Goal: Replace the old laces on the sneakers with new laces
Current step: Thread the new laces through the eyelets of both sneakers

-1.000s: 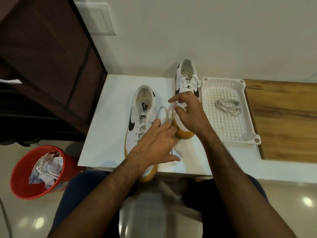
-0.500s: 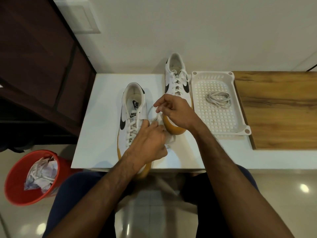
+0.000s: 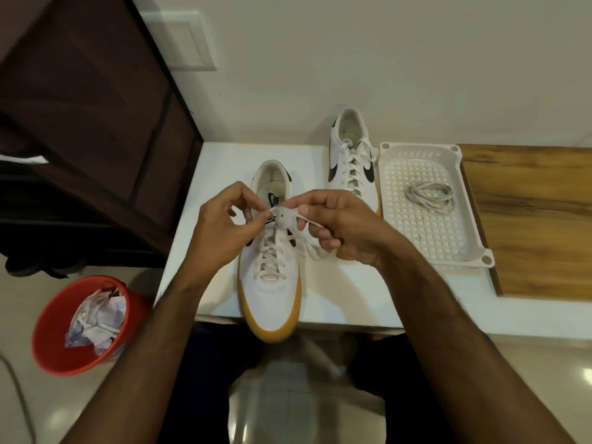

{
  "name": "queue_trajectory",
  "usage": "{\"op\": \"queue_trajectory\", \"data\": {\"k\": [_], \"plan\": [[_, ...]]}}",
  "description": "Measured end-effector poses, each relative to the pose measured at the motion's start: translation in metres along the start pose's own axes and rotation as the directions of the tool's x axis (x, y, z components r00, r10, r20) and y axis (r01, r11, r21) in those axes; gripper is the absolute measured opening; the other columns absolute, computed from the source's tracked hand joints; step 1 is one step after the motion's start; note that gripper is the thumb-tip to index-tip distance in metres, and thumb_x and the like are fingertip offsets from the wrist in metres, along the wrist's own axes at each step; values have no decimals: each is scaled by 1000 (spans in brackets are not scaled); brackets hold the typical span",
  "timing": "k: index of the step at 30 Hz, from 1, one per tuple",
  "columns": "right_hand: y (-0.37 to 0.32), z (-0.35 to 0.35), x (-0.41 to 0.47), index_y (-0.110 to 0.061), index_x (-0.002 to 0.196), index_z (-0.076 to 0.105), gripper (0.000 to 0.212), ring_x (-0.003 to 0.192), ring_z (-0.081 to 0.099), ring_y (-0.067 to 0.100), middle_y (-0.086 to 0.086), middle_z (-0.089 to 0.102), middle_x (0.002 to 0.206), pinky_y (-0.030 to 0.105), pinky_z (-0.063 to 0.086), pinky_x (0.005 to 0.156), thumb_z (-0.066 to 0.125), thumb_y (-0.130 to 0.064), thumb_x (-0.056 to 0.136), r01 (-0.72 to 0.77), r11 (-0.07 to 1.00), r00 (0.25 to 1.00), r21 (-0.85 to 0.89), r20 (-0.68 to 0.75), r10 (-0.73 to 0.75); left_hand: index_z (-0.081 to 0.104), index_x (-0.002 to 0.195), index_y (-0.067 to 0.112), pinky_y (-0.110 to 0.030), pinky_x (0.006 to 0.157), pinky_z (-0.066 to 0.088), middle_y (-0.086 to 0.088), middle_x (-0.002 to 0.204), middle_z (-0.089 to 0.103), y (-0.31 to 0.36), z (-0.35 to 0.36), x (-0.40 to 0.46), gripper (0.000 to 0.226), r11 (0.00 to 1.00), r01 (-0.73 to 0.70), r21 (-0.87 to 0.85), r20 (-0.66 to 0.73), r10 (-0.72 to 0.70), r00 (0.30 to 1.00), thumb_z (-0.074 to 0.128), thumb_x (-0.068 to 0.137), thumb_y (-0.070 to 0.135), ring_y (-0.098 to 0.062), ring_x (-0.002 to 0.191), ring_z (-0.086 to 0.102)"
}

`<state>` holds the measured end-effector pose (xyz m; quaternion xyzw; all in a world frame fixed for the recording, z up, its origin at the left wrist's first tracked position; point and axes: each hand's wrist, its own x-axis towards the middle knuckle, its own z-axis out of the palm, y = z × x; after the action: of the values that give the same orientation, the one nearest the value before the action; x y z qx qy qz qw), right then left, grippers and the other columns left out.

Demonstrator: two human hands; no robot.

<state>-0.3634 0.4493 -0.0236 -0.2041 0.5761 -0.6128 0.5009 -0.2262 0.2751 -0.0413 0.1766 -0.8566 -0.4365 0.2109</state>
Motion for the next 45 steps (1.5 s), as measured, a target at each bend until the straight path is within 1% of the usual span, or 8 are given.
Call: {"op": "queue_trajectory", "data": {"k": [5,10,16,22,27,33,38,45], "plan": [[-20,-7,-13,-2,132,60,31,47,45,4,6,59,83,11,36,36,47,-9,104,40,940,997,339,42,-57,72,100,20,-7,68,38,8,77,64,-12,-3,5,24,995,67,75,-173,-53,984,66,85,1,-8,70,55],[-8,-19,-8,-7,123,67,26,50,39,8,4,57,74,18,32,40,52,-9,103,94,996,975,1,-202,-92,77,87,18,-8,65,38,6,82,56,-22,-9,8,25,982,156,103,-307,-118,945,60,84,-1,-4,68,52],[-22,-19,-17,-6,136,56,39,50,49,4,5,57,84,11,44,39,42,-15,101,131,783,983,607,20,-180,76,83,15,-7,66,39,5,85,62,-21,-7,8,25,982,177,68,-315,-147,938,57,89,0,-5,73,55],[-12,-17,-7,-3,129,62,29,43,29,5,2,52,69,16,26,36,48,-11,105,105,980,979,169,-191,-71,73,83,18,-9,65,42,9,87,69,-15,-2,8,28,984,178,-30,-191,-180,965,55,92,-2,-5,78,61],[-5,-15,0,-4,118,66,26,41,29,8,4,57,66,19,24,37,46,-15,107,108,989,953,99,-295,-75,72,97,17,-13,74,44,9,94,66,6,17,0,20,997,-79,-13,72,80,994,58,95,3,-12,87,63],[13,-30,-4,-9,103,68,12,50,57,16,4,72,72,28,46,48,58,-16,101,-78,873,924,-482,-364,-118,69,104,26,-36,82,43,11,99,65,8,44,-10,14,778,-557,291,457,399,795,67,93,35,-10,93,56],[18,-38,-10,-9,101,68,12,54,61,10,5,74,77,28,52,52,60,-18,100,-131,811,926,-570,-362,-105,63,128,29,-35,94,27,10,124,64,20,68,-23,52,523,-742,419,824,125,553,72,84,57,-14,112,47],[30,-29,-1,-9,99,67,13,48,55,11,0,72,67,23,45,48,57,-16,102,-139,856,955,-497,-296,-17,66,123,33,-32,91,25,14,119,67,20,48,-16,35,539,-705,461,805,79,588,72,89,42,-11,106,46]]}}
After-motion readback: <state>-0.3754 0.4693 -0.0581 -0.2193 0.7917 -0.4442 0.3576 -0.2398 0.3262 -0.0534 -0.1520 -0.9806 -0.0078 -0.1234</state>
